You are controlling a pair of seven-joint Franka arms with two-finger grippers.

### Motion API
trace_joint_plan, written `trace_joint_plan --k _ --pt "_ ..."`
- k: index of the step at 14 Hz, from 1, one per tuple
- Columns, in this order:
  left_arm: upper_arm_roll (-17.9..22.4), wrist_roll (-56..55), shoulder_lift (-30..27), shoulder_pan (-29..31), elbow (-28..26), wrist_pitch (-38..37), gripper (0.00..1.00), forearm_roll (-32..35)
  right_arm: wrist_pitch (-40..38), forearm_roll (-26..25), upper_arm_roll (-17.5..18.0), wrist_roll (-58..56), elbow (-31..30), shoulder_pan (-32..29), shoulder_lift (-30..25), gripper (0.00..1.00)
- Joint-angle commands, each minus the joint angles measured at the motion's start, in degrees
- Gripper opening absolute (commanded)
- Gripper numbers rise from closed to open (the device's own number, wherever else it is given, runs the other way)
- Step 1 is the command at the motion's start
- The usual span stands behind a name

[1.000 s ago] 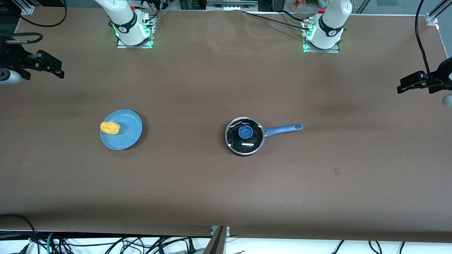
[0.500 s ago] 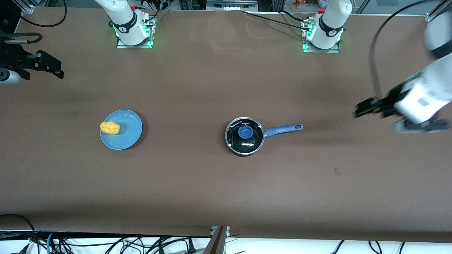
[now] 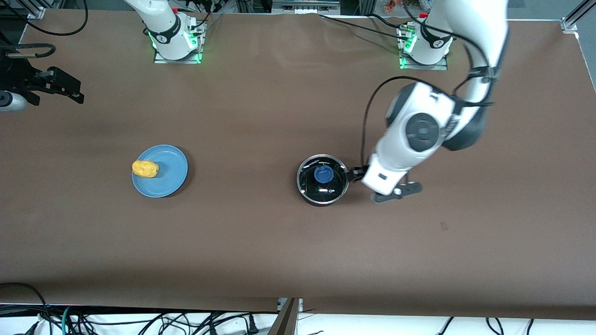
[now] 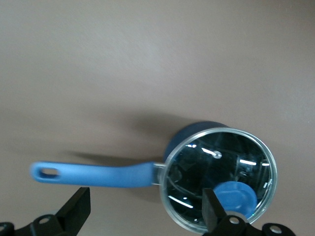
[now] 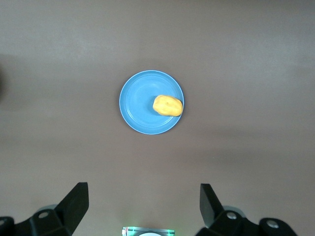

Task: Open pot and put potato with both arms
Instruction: 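Grasp the lid knob with the left gripper while the right gripper reaches the potato, then lift the glass lid with the left gripper while the right gripper grasps the potato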

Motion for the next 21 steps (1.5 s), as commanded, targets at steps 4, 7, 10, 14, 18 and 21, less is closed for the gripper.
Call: trace_joint_plan --k 4,7,10,14,18,21 --pt "1.12 -10.46 10.23 -8.06 12.08 -0.82 1.0 3.88 -0.72 -1.17 0.1 -0.89 1.42 0.02 2.19 1.0" --pt "1.04 -10.64 12.17 -9.65 11.91 1.9 1.0 6.07 -1.85 -2.31 -0.42 -1.23 1.42 -0.24 8.59 1.0" --pt "1.04 -10.12 12.79 -10.18 11.12 3.93 1.0 7.04 -2.48 -2.4 -0.78 -2.55 1.51 -0.68 10.54 1.0" --pt "1.04 -9.67 12.7 -10.18 11.04 3.93 0.9 7.22 6.97 -1.53 -1.92 -2.29 0.63 -2.44 22.3 1.0" --pt "1.04 -9.06 12.18 -10.36 9.63 3.84 0.6 7.22 19.82 -1.26 -1.92 6.55 -6.21 -2.0 28.11 1.0" --pt "0.86 -9.14 11.3 -10.36 9.1 3.23 0.36 7.14 23.45 6.88 -1.92 16.92 -8.68 -3.23 31.02 1.0"
